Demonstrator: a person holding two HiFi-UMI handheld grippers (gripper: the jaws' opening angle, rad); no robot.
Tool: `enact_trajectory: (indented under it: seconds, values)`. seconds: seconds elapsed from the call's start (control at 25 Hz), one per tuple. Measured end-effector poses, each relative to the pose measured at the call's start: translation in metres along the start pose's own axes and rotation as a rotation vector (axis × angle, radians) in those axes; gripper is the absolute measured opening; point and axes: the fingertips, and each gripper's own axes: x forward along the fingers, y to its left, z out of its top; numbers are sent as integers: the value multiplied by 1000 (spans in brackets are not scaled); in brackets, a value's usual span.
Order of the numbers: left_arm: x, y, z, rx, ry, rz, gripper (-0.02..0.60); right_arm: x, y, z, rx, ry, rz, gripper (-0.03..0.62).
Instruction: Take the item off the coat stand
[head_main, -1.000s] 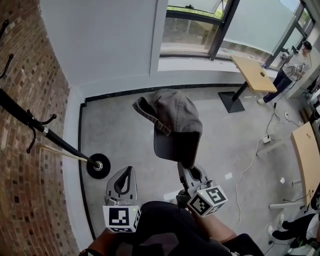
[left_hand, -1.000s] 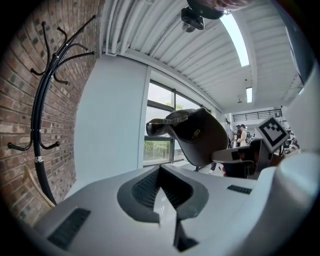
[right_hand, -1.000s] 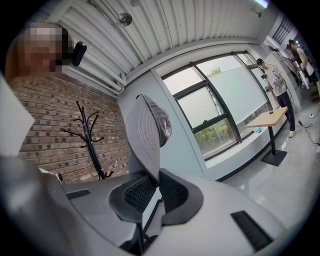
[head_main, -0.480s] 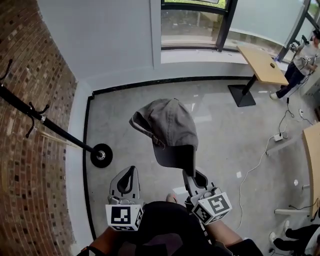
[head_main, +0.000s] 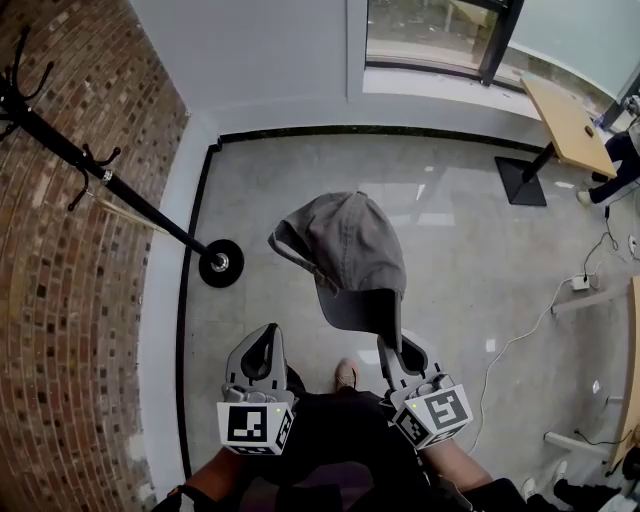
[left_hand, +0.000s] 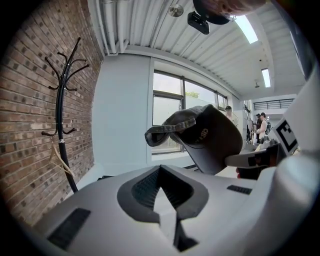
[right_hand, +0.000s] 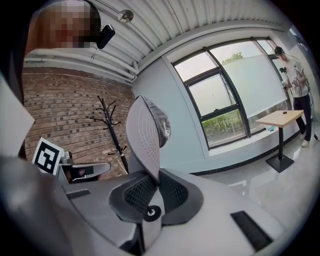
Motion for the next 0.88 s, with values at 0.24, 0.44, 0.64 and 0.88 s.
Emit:
enact_trajectory:
  seconds: [0.24,0.44,0.64,0.88]
  values:
    - [-12,8,3,2,-22,20,26,2,16,2,-26,-15,20,31]
    - [-13,18,6,8,-29,17,26,10,27,8,-51,-42,32,32]
    - [-9,22,9,8,-34,2,26,16,31,9,-46,-35,28,32]
    - [-4,23,10,9,-36,-13,26,18,30,7,-57,-28,22,31]
